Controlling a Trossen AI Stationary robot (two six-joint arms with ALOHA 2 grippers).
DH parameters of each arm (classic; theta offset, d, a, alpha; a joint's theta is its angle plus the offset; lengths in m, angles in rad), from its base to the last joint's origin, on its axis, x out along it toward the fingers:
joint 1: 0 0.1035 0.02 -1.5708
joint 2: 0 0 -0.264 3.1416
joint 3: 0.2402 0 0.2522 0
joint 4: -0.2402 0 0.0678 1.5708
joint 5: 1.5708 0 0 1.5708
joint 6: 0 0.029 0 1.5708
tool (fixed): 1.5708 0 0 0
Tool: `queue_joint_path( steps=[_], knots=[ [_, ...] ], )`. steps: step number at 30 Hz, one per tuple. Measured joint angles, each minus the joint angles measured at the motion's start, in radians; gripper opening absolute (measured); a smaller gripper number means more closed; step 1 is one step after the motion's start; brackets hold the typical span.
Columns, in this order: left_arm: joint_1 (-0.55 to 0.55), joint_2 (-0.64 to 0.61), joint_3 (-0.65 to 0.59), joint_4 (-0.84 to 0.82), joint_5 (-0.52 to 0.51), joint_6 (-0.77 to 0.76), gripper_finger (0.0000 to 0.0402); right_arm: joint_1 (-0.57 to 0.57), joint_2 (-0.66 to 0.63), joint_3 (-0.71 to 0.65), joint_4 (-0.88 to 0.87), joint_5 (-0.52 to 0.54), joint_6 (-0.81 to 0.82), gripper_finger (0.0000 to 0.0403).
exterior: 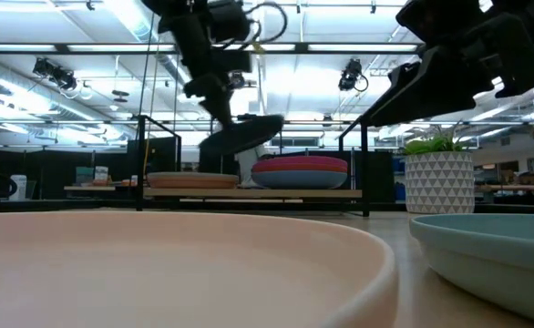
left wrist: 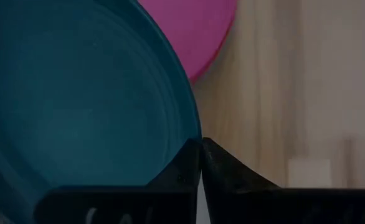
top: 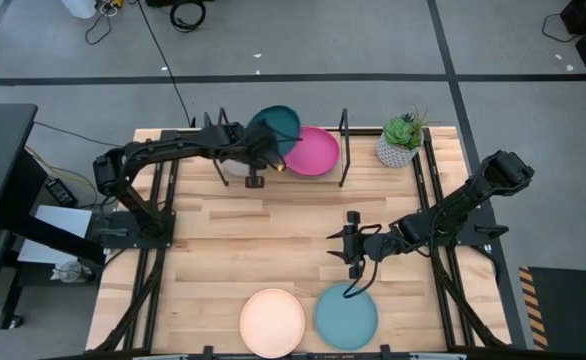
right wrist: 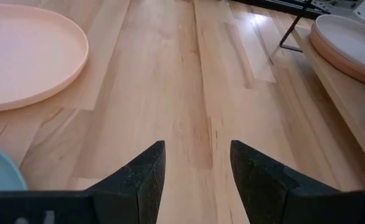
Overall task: Place and stack plates onto a shelf
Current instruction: Stack the dark green plate on top of the pink plate on the shelf
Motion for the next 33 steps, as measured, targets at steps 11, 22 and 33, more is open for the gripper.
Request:
queue_joint_path(
  steps=[11, 22, 33],
  knots=[
    [-0.074, 0.107, 0.000, 0.232, 0.072, 0.098, 0.0010, 0.000, 0.000, 0.000, 0.036, 0.002, 0.021, 0.0187],
    [-0.074, 0.133, 0.000, 0.275, 0.094, 0.230, 0.0020, 0.000, 0.000, 0.000, 0.037, 0.003, 0.036, 0.0187],
    [-0.076, 0.145, -0.001, 0.301, 0.078, 0.236, 0.0089, 0.018, 0.000, 0.000, 0.037, 0.006, 0.042, 0.0187]
  ],
)
